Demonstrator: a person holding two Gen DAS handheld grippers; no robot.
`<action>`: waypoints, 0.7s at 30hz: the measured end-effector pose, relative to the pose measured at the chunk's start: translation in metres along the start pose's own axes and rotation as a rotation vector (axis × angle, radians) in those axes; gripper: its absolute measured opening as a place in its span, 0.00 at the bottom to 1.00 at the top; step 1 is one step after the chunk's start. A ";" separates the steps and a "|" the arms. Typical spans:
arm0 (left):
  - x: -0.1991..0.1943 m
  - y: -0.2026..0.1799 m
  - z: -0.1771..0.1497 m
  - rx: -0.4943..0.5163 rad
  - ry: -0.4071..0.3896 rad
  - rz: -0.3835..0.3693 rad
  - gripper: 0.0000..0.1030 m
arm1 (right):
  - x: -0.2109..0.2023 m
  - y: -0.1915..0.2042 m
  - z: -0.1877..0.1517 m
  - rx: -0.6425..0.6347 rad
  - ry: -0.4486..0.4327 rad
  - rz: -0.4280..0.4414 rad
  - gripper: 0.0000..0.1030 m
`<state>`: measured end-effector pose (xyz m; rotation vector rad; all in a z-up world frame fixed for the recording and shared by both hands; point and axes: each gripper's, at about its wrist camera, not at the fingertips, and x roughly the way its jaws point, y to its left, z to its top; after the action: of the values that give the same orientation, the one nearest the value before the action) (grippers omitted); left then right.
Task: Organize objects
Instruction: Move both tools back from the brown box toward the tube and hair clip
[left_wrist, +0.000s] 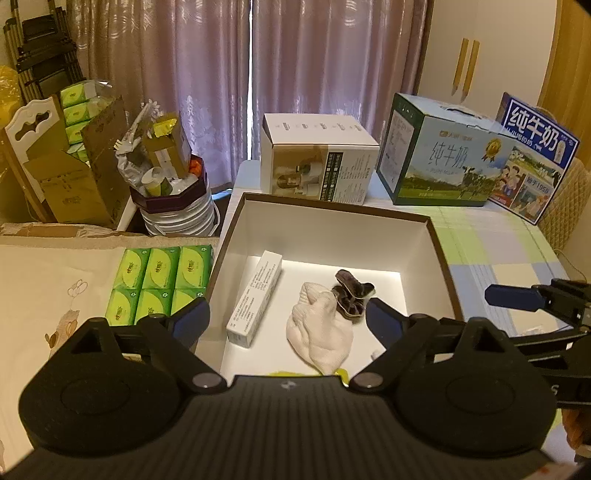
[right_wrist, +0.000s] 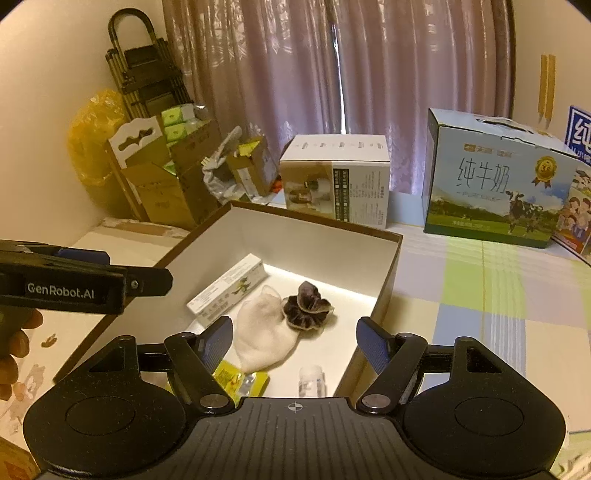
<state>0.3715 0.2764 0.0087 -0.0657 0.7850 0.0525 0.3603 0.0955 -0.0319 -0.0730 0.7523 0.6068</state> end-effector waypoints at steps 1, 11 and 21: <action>-0.005 -0.001 -0.002 -0.004 -0.002 0.004 0.87 | -0.005 0.000 -0.003 0.002 0.000 -0.001 0.69; -0.061 -0.014 -0.028 -0.021 -0.053 0.005 0.87 | -0.052 -0.001 -0.034 0.034 -0.009 0.038 0.69; -0.094 -0.037 -0.059 -0.033 -0.048 -0.018 0.87 | -0.091 -0.011 -0.058 0.045 -0.017 0.050 0.70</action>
<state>0.2663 0.2328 0.0348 -0.1024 0.7359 0.0497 0.2788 0.0257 -0.0161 -0.0077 0.7532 0.6366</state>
